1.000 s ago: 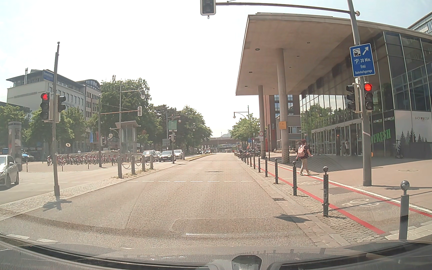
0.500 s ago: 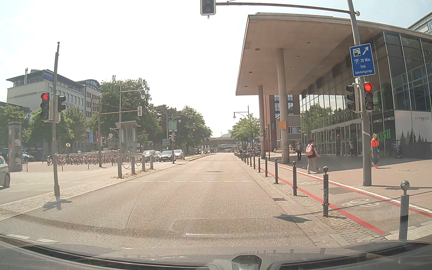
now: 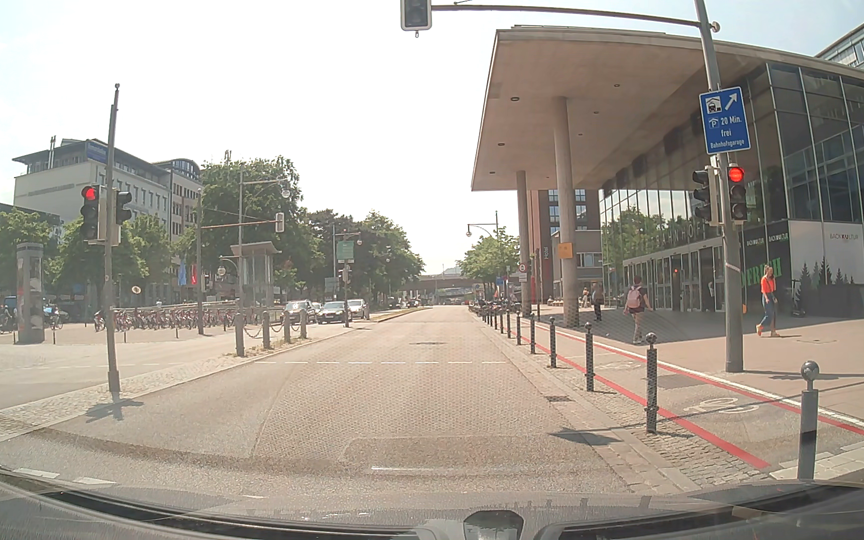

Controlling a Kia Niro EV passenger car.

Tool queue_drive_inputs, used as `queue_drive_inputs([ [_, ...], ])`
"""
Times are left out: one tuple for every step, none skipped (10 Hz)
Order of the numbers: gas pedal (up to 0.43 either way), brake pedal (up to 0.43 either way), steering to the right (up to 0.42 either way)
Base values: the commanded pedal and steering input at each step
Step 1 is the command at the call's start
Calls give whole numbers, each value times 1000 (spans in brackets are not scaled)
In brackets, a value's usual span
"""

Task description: Follow the waypoints while adhering to traffic rules and regulations

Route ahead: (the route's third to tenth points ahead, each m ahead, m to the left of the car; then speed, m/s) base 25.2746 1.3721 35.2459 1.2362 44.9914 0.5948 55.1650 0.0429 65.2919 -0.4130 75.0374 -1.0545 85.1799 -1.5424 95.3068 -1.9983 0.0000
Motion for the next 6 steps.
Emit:
queue_drive_inputs([
  [0,256,-9],
  [0,250,-9],
  [0,250,-9],
  [0,250,-9],
  [0,250,-9],
  [0,250,-9],
])
